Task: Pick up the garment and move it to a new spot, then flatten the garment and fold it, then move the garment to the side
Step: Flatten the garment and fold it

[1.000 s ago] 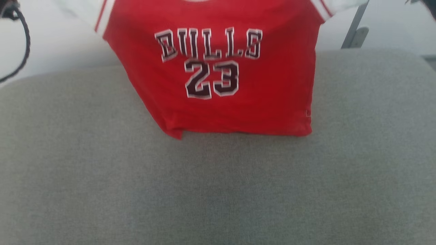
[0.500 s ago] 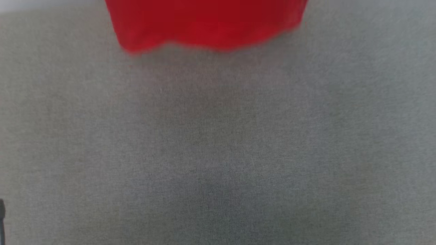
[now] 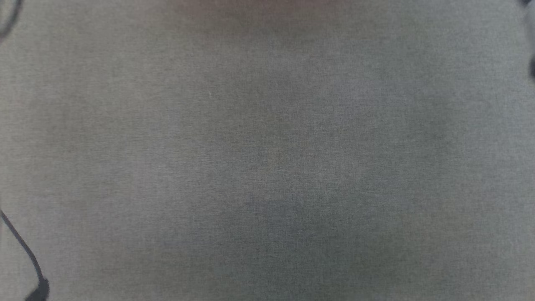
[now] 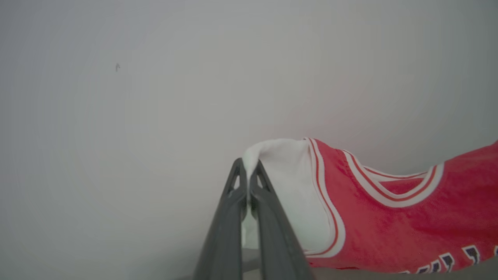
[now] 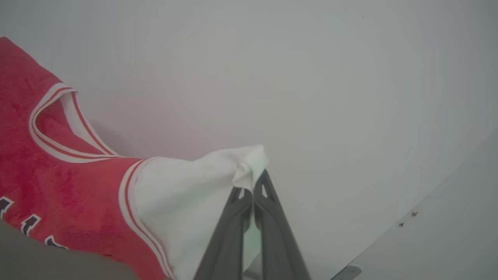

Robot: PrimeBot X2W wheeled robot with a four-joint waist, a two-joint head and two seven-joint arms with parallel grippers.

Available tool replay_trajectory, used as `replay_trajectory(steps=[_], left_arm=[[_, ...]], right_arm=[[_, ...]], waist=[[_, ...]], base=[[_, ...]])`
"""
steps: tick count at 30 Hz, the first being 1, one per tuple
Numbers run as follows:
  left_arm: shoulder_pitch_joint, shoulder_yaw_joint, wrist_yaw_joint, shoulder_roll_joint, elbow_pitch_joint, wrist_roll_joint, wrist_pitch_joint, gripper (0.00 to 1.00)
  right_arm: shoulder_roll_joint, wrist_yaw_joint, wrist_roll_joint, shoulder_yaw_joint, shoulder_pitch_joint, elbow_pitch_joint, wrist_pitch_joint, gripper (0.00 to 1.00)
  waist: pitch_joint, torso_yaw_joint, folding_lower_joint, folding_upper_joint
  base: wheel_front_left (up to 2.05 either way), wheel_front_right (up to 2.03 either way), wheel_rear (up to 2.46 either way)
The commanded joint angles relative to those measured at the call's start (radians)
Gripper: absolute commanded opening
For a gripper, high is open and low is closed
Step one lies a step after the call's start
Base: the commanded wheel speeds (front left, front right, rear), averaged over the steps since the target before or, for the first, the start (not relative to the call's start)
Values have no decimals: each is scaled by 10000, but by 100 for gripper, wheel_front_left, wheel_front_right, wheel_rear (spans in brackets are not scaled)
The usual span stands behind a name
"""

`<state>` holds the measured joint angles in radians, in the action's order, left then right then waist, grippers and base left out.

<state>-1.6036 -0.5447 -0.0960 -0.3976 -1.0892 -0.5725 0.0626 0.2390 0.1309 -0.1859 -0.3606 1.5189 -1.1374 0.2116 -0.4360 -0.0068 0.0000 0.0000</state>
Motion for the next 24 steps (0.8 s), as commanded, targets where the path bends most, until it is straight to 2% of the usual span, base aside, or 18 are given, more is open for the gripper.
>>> replay_trajectory(steps=[1,6,7,10,16,17,19,21,24], left_arm=[[401,-86,-124,-27,-178,-170,-213,0],[1699,-347,-316,88,-481,-599,-1336,0],[2295,-485,-330,15,-409,-863,-1897,0],[3277,-727,-345,-103,188,-1310,-2605,0],[5455,-1124,-343,-1028,2091,-2220,-3925,0],[5455,-1124,-343,-1028,2091,-2220,-3925,0],[6191,-1117,-338,-1415,2860,-2405,-4245,0],[7054,-1103,-190,-1825,3745,-2667,-4567,0],[8436,-984,353,-2579,5307,-2975,-4984,0]], right_arm=[[-141,-3,-567,-171,-376,-80,-381,0],[159,-3,-2047,-1518,-1700,735,-1652,0],[468,-3,-2798,-2159,-2365,1427,-2235,0],[1238,-3,-3926,-2789,-3301,2609,-2986,0],[2862,-3,-5741,-3509,-5378,5185,-4283,0],[2862,-3,-5741,-3509,-5378,5185,-4283,0],[3389,-3,-6101,-3525,-6094,5963,-4596,0],[3834,-3,-6407,-3414,-6840,6588,-4881,0],[4395,-3,-6619,-3282,-7940,7604,-5207,0]], waist=[[169,76,0,0],[635,216,0,0],[858,257,0,0],[1182,312,0,0],[1665,391,0,0],[1665,391,0,0],[1795,392,0,0],[1897,387,0,0],[2019,354,0,0]], base=[[0,0,0],[0,0,0],[0,0,0],[0,0,0],[0,0,0],[0,0,0],[0,0,0],[0,0,0],[0,0,0]])
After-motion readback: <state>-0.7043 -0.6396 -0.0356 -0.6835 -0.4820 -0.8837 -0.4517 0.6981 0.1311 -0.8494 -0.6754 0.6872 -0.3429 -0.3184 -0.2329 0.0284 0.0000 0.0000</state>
